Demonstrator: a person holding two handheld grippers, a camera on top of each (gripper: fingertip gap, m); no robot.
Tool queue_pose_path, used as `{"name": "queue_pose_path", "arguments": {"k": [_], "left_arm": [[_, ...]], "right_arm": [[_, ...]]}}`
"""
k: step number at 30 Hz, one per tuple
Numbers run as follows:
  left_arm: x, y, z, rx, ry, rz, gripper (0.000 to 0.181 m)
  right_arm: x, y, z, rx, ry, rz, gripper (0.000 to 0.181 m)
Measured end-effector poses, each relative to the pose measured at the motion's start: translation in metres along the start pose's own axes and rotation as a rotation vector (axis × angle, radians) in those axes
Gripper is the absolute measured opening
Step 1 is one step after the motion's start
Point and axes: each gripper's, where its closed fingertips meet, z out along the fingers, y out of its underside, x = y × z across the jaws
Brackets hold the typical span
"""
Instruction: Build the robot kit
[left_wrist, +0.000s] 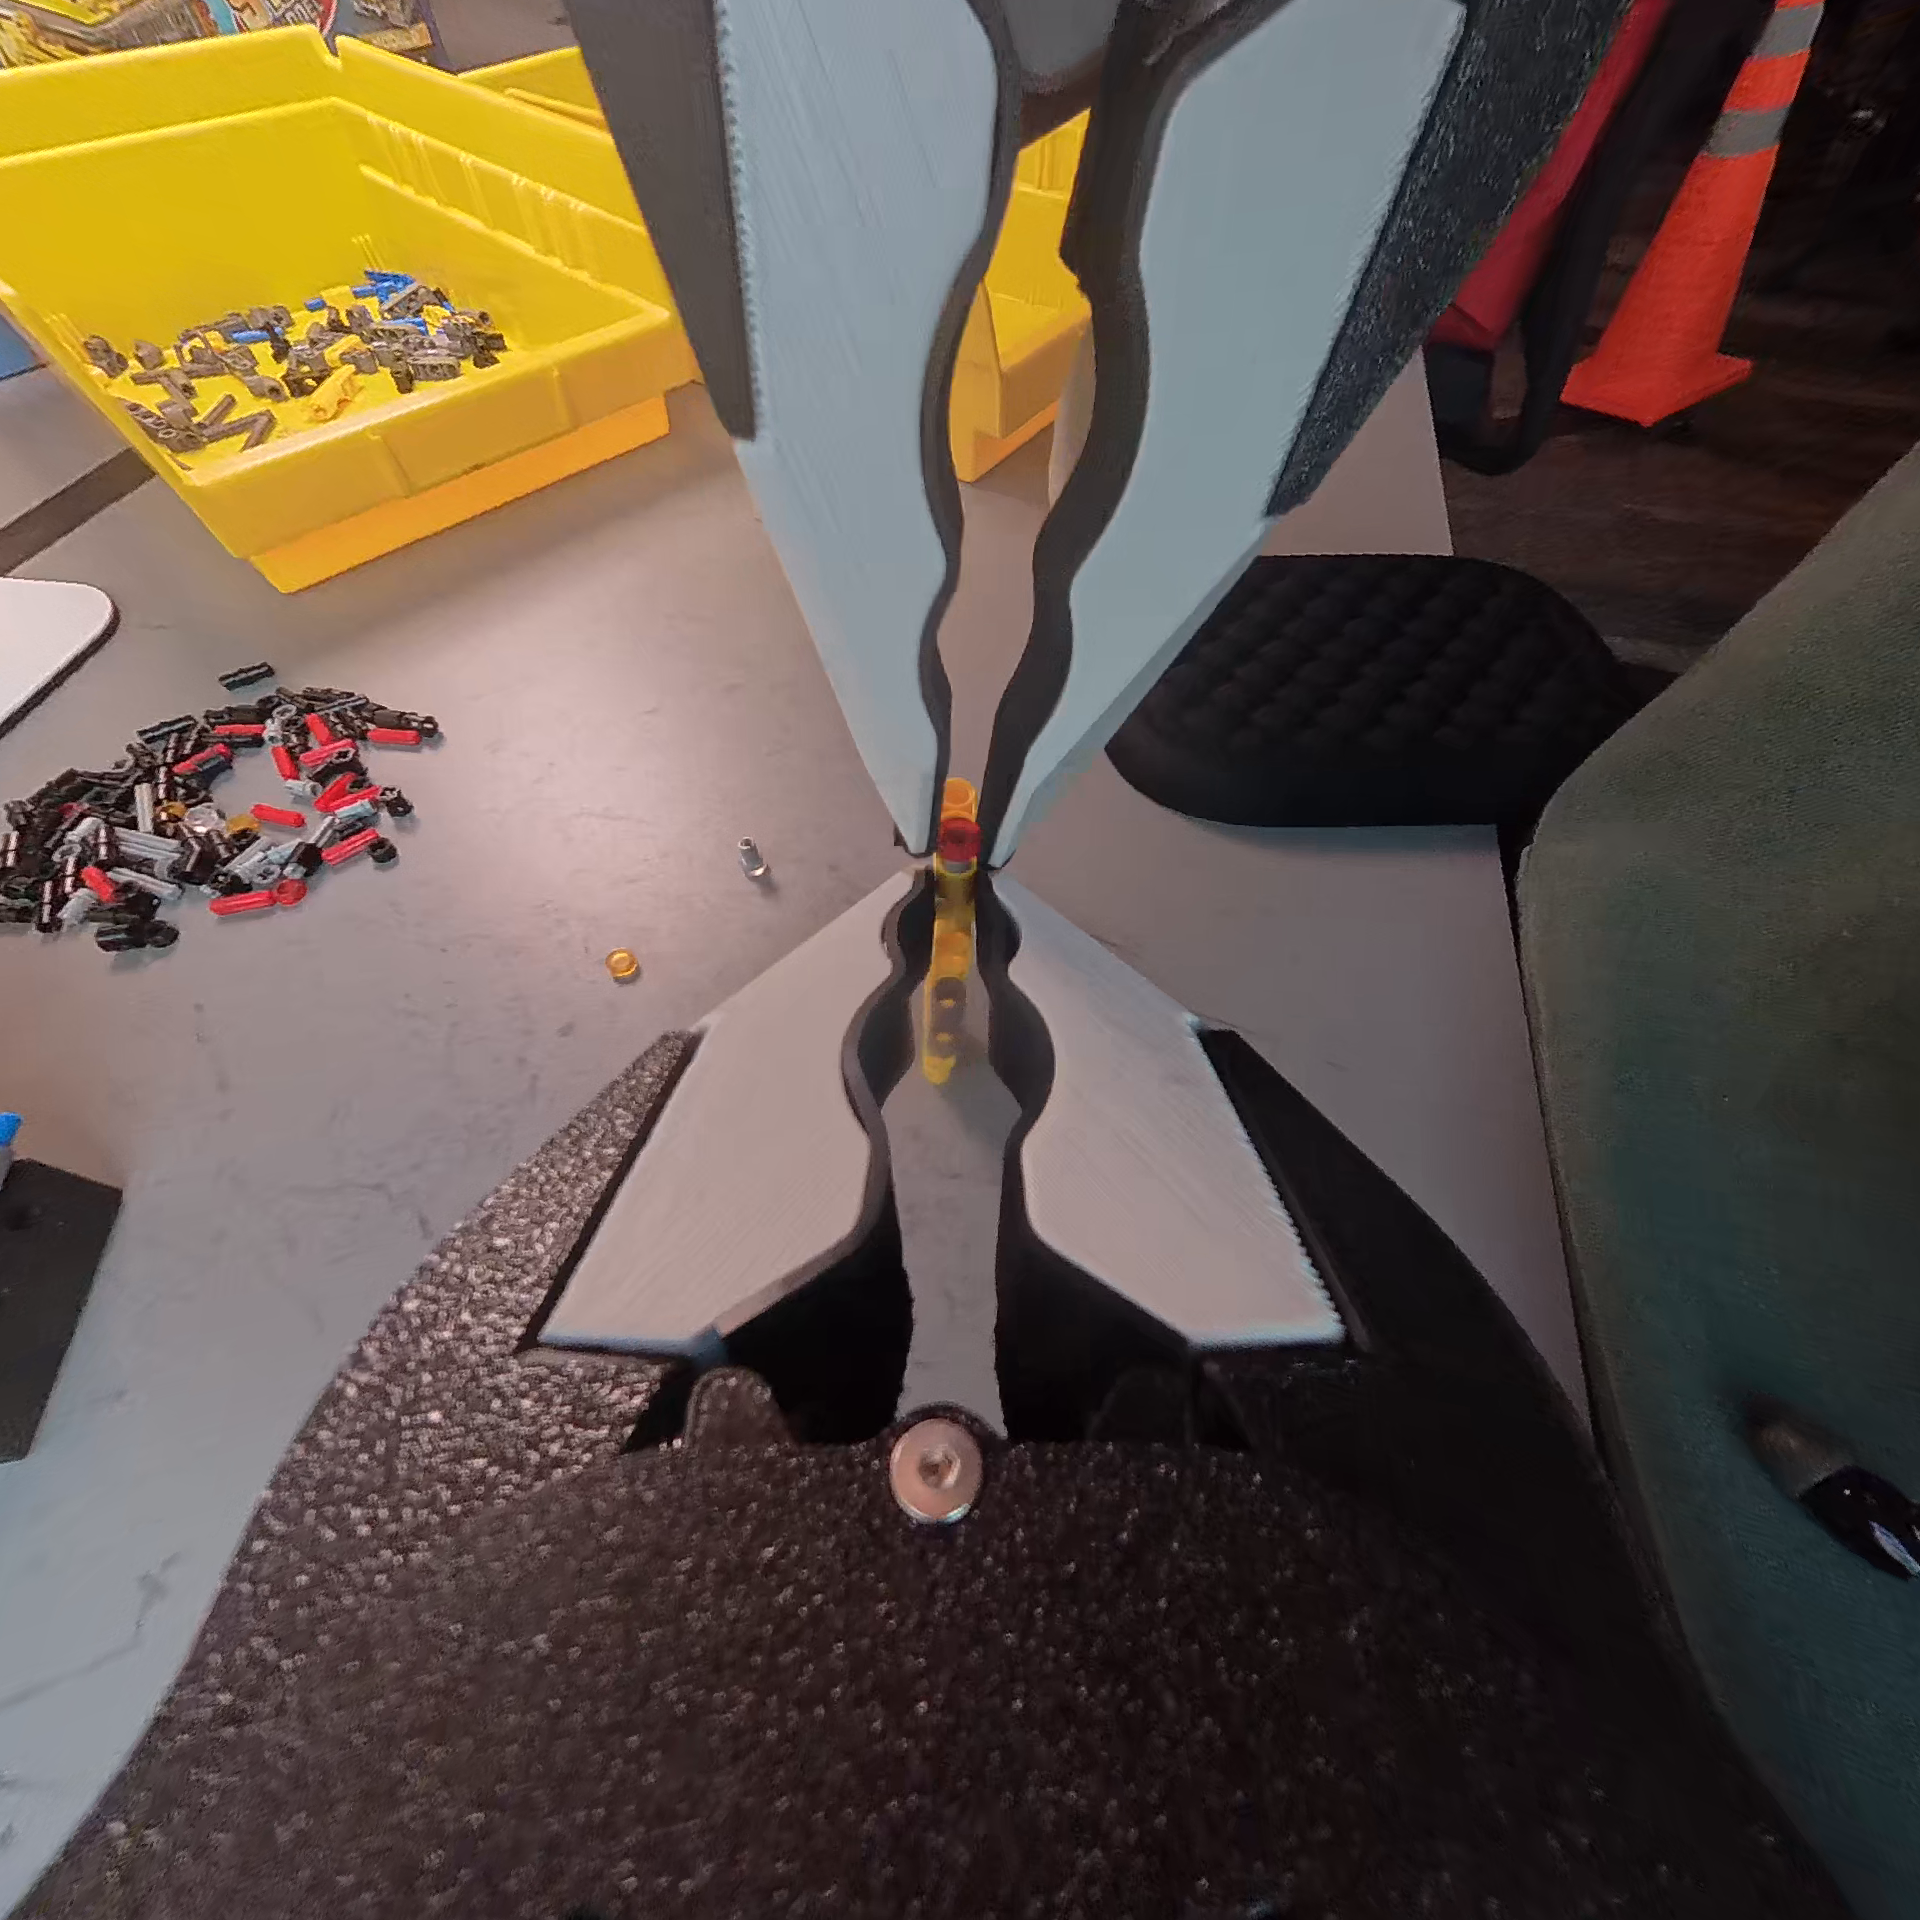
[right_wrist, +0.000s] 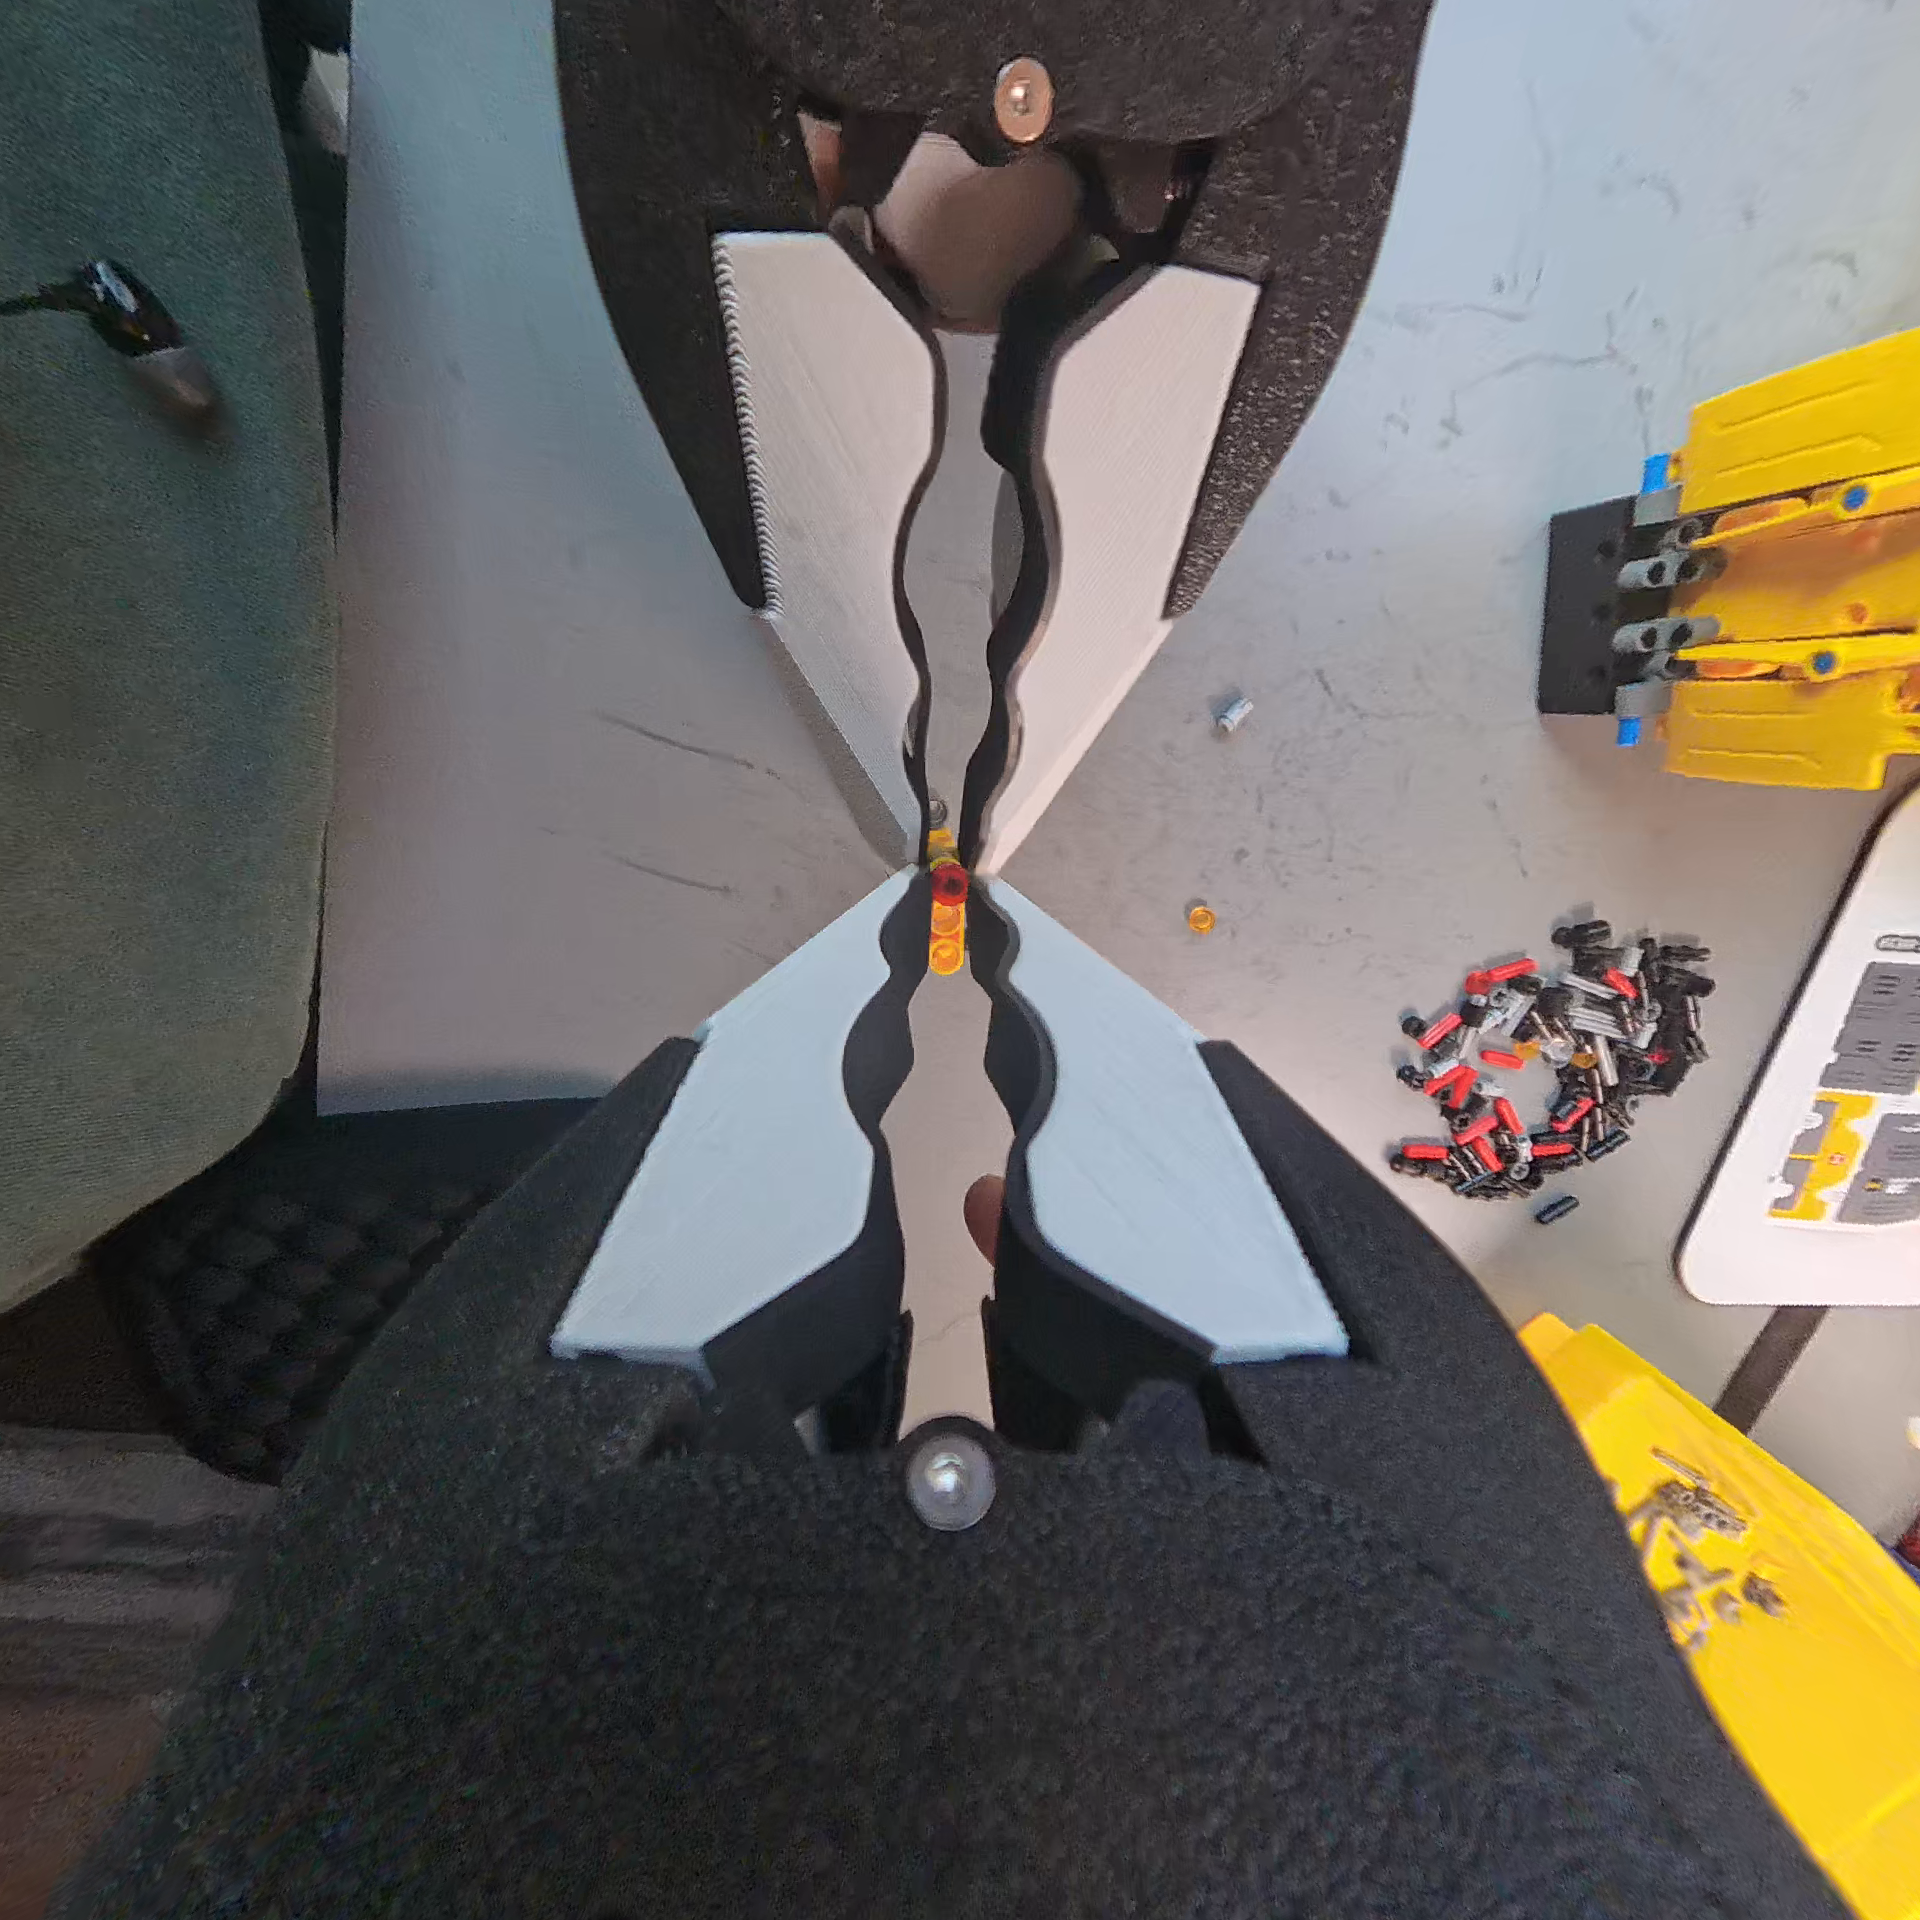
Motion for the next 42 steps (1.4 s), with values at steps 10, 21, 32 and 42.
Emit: {"name": "queue_pose_path", "arguments": {"k": [10, 21, 32, 42], "left_arm": [[0.001, 0.0, 0.002, 0.004, -0.002, 0.011, 0.007], [0.0, -0.001, 0.003, 0.023, 0.019, 0.006, 0.007], [-0.002, -0.001, 0.002, 0.023, 0.009, 0.011, 0.007], [-0.007, 0.0, 0.0, 0.04, 0.023, -0.006, 0.007]], "right_arm": [[-0.002, 0.003, 0.001, -0.065, -0.039, 0.01, 0.007], [0.002, 0.0, -0.009, -0.004, 0.011, -0.04, 0.0], [0.003, 0.001, -0.003, -0.026, -0.014, 0.025, 0.0], [0.015, 0.025, -0.015, 0.304, 0.013, 0.264, 0.016]]}}
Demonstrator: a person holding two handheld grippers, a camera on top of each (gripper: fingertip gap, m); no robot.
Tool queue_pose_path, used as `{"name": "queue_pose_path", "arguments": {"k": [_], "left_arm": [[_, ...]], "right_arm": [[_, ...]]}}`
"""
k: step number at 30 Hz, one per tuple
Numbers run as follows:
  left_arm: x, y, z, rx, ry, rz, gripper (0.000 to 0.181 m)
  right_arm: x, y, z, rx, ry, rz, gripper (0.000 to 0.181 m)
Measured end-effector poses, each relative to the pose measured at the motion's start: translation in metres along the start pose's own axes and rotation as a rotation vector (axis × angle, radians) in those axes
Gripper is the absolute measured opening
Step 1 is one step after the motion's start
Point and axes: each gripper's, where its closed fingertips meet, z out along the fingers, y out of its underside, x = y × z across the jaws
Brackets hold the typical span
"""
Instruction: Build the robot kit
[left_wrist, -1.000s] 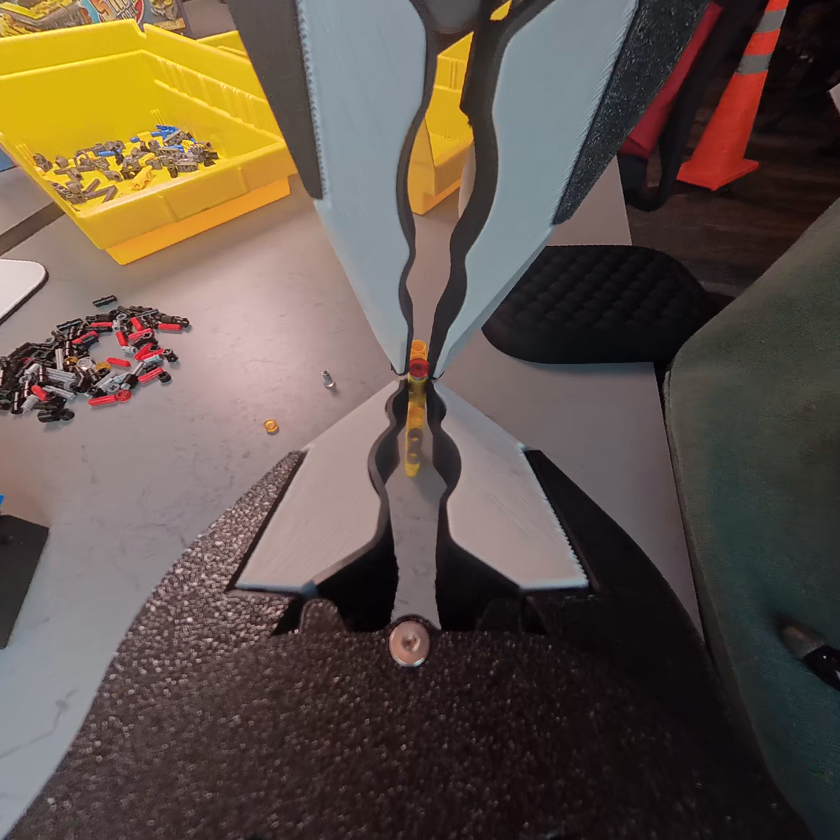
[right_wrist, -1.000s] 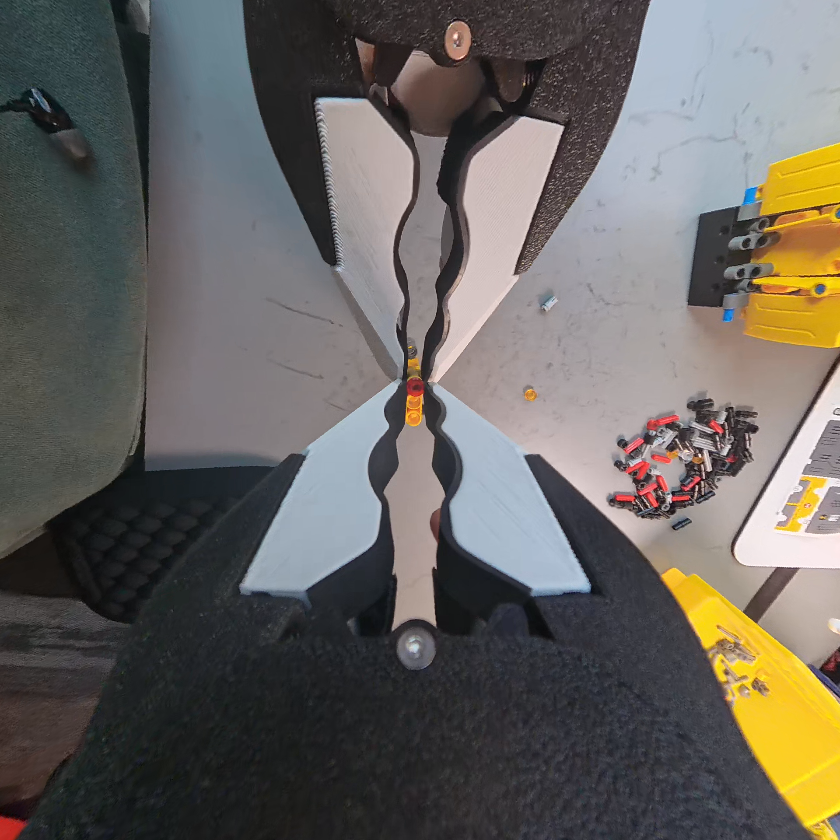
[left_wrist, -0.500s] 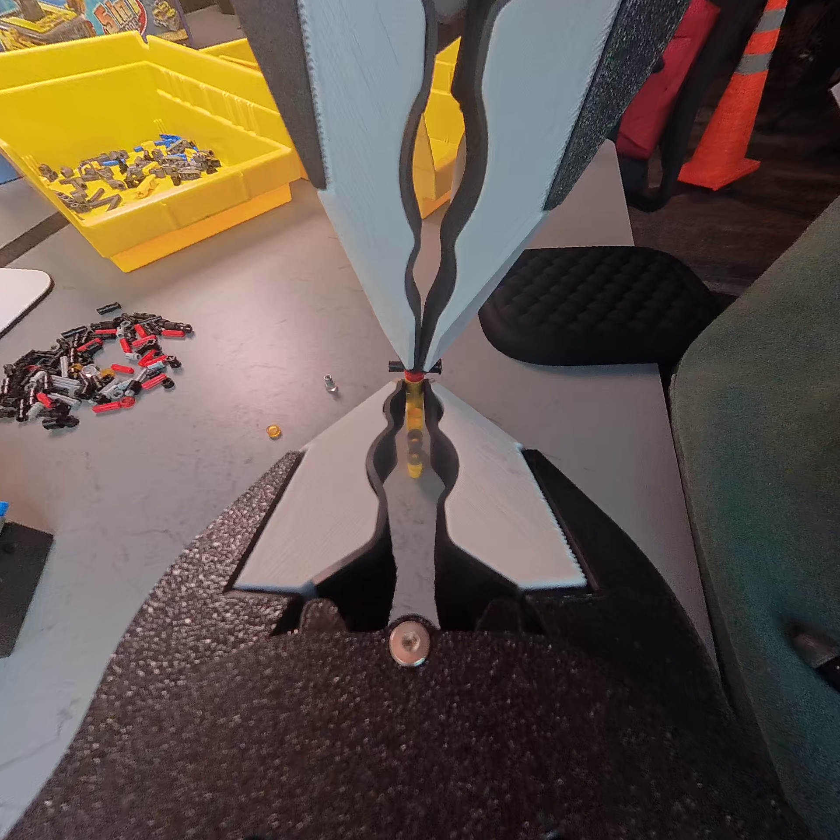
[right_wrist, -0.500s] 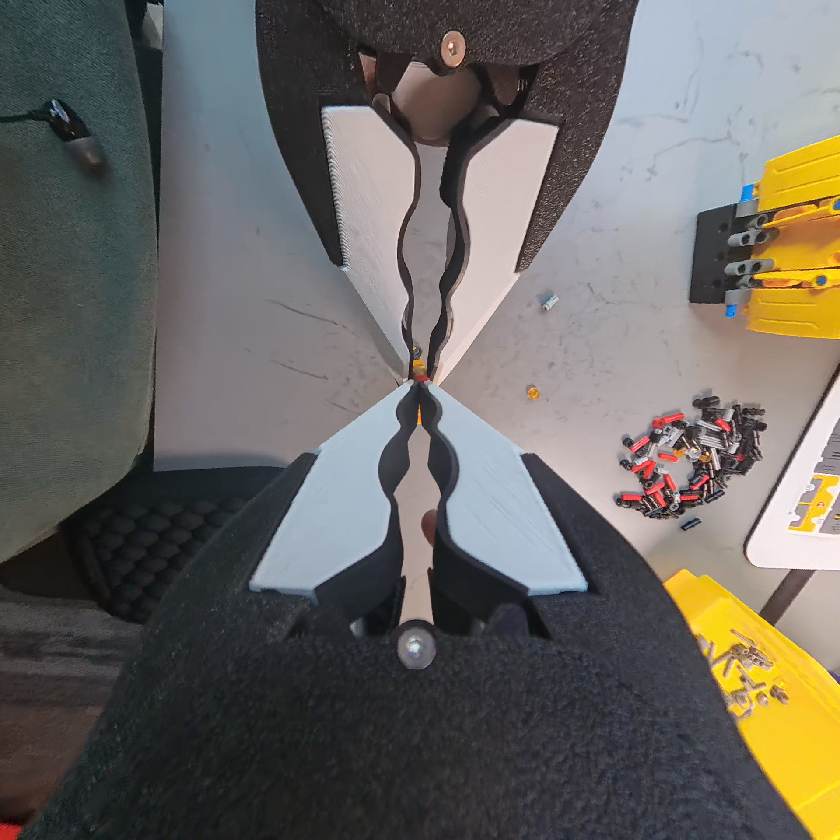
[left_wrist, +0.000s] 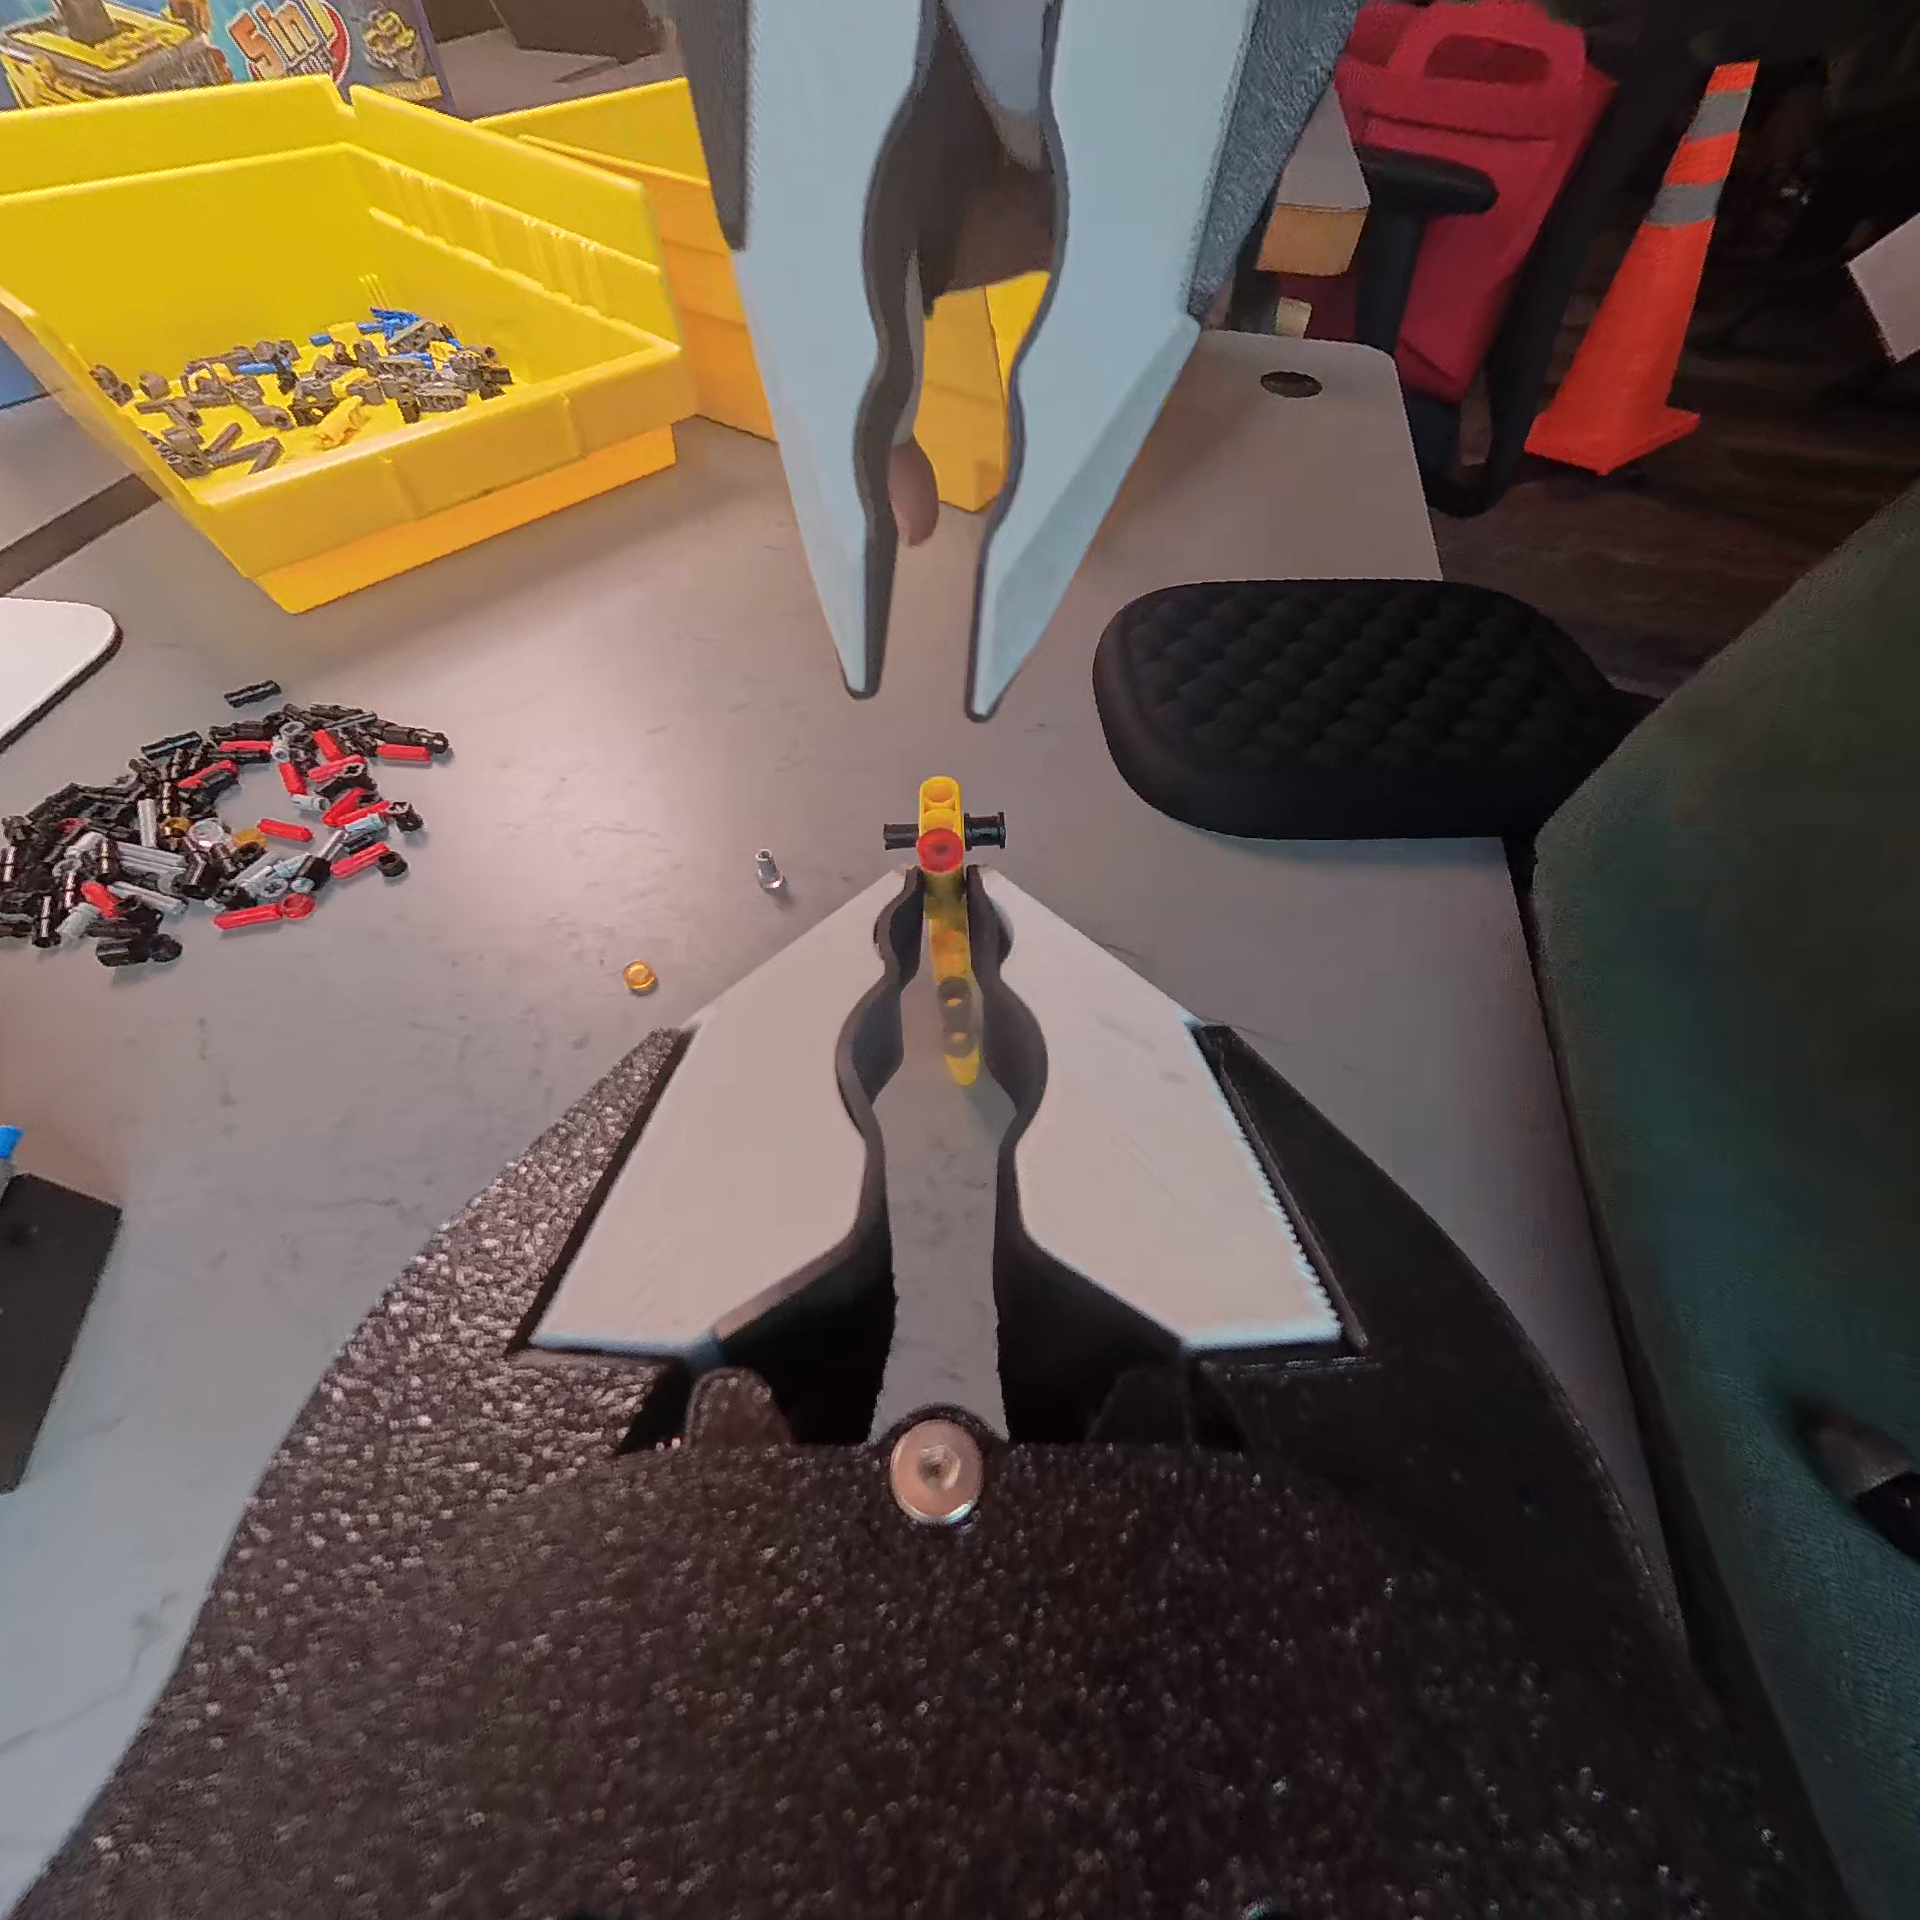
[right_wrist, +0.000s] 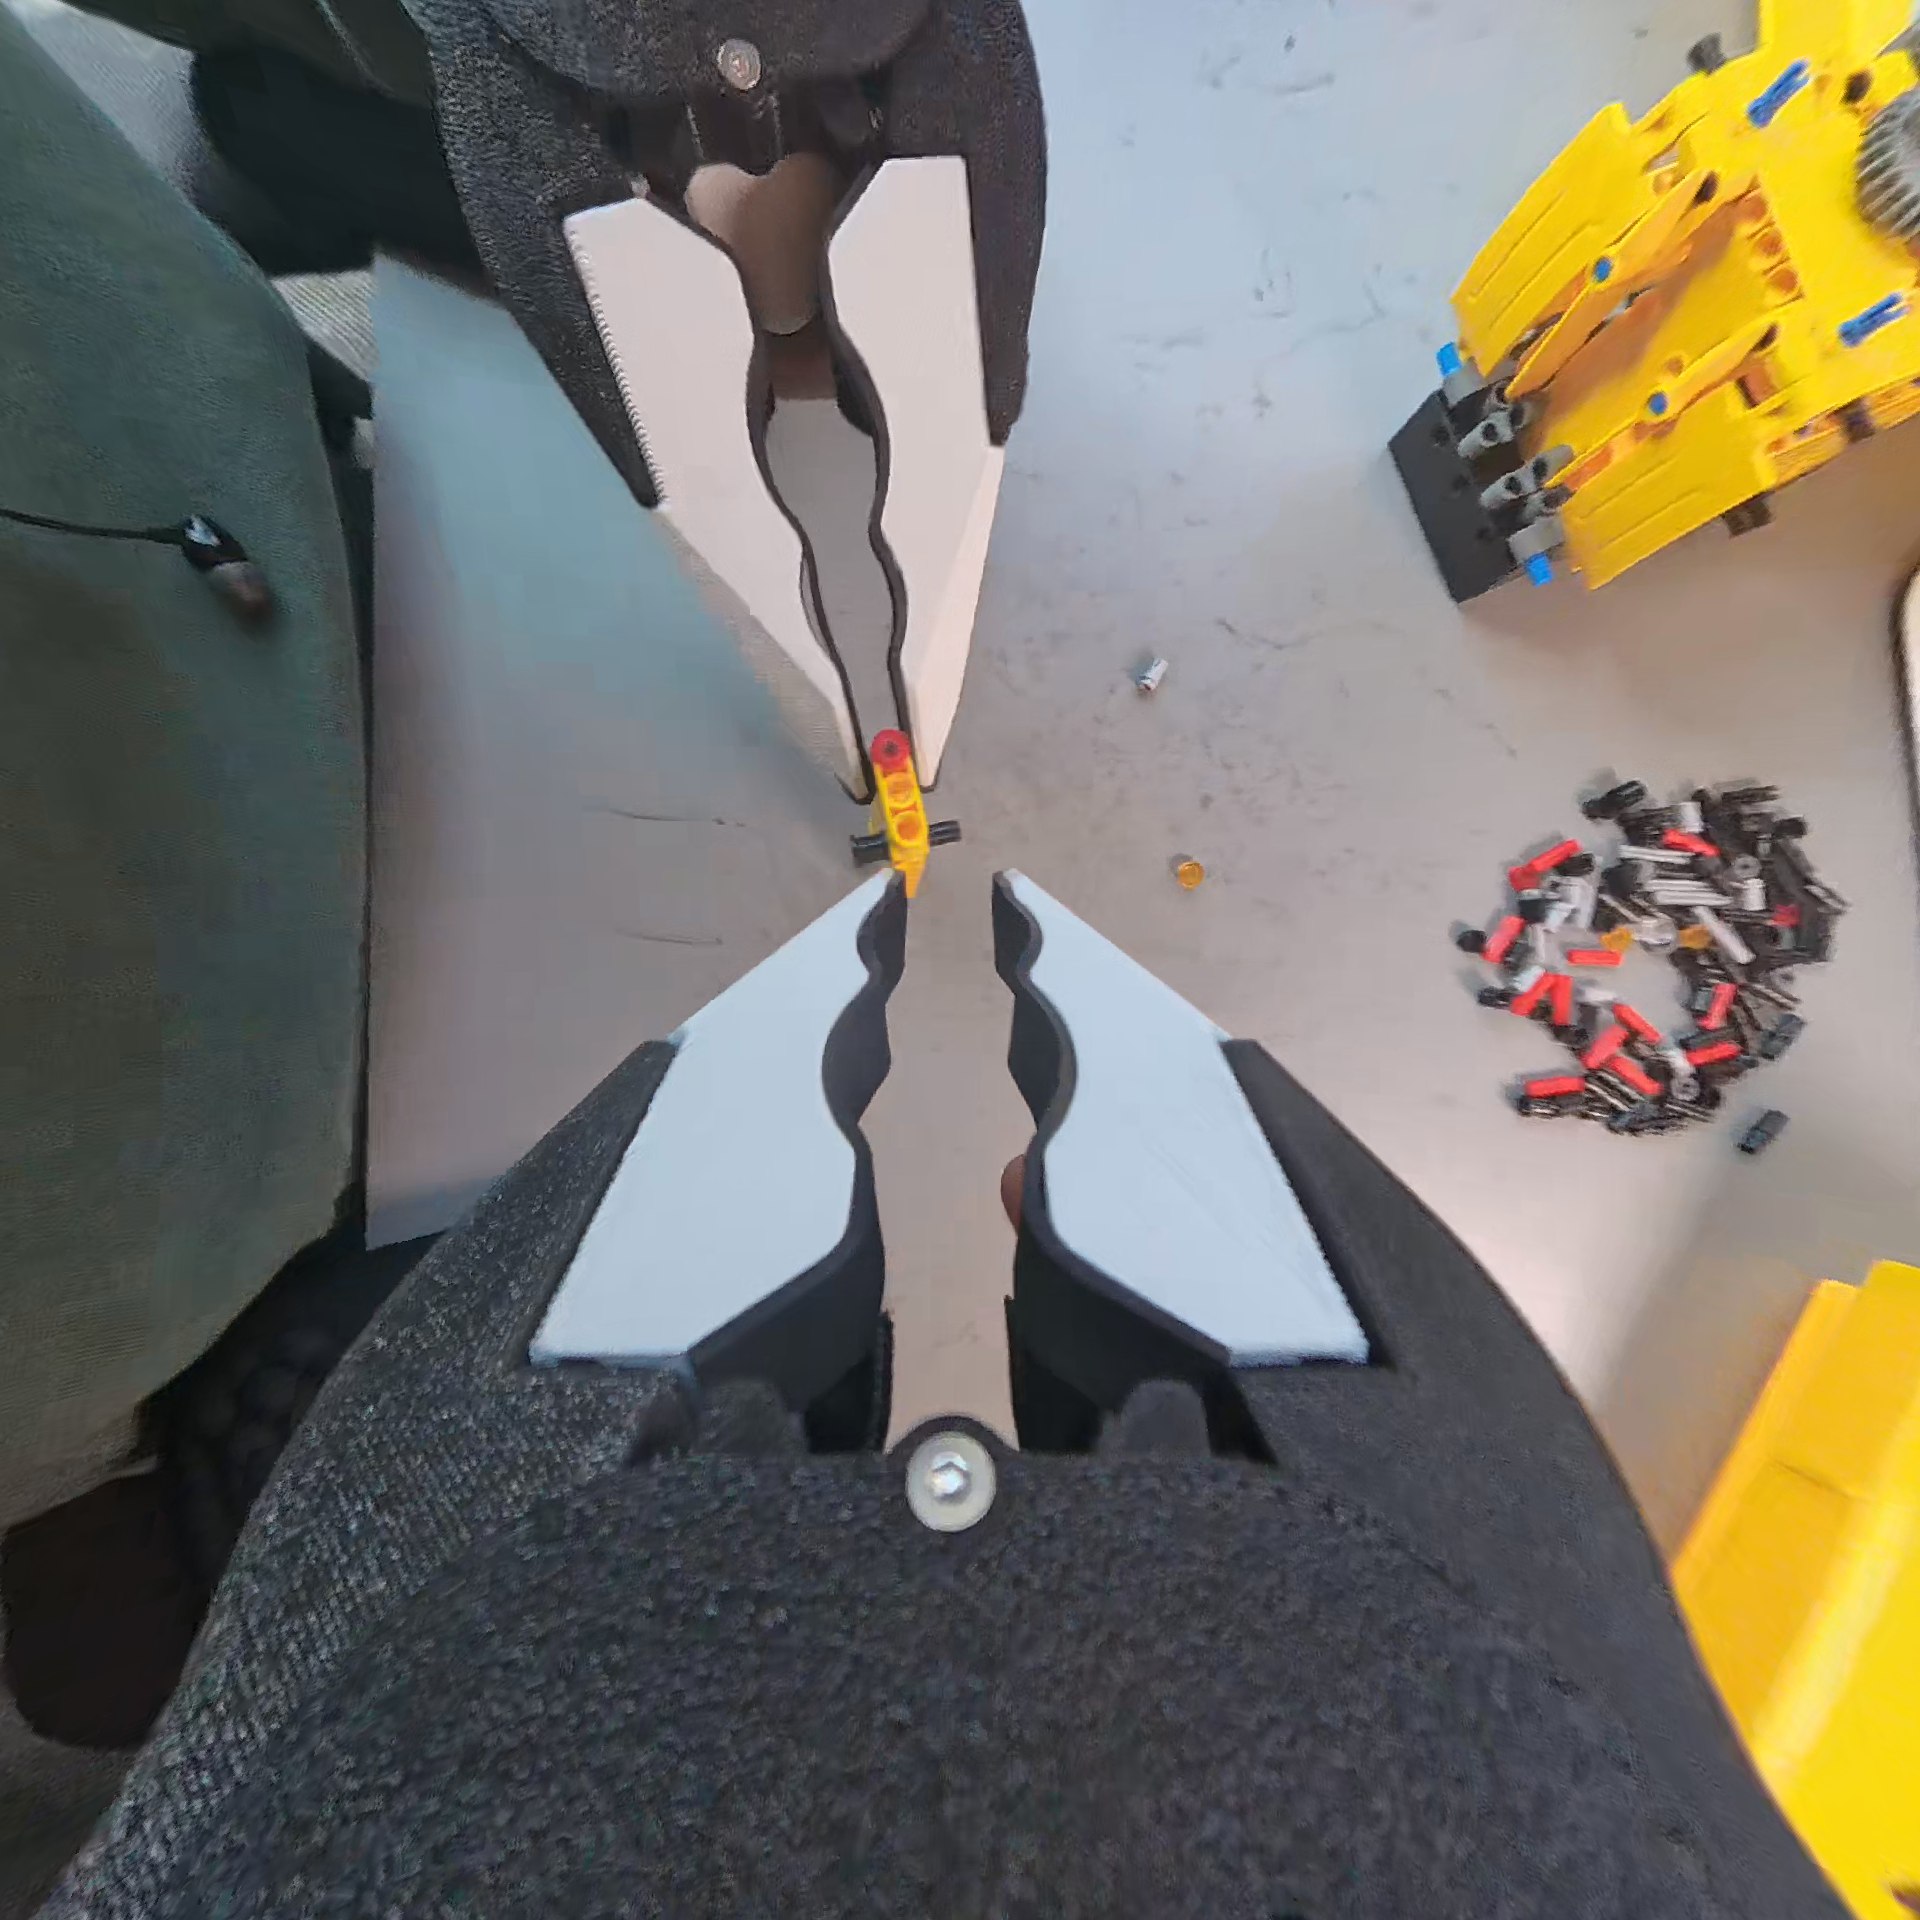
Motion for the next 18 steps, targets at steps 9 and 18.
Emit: {"name": "queue_pose_path", "arguments": {"k": [9, 18], "left_arm": [[-0.002, 0.009, 0.006, -0.01, -0.004, 0.009, 0.008], [-0.001, 0.011, 0.002, -0.014, 0.002, 0.124, 0.008]], "right_arm": [[-0.011, 0.005, 0.017, 0.15, -0.009, 0.027, 0.017], [-0.011, 0.015, 0.016, 0.18, -0.01, 0.024, 0.016]]}}
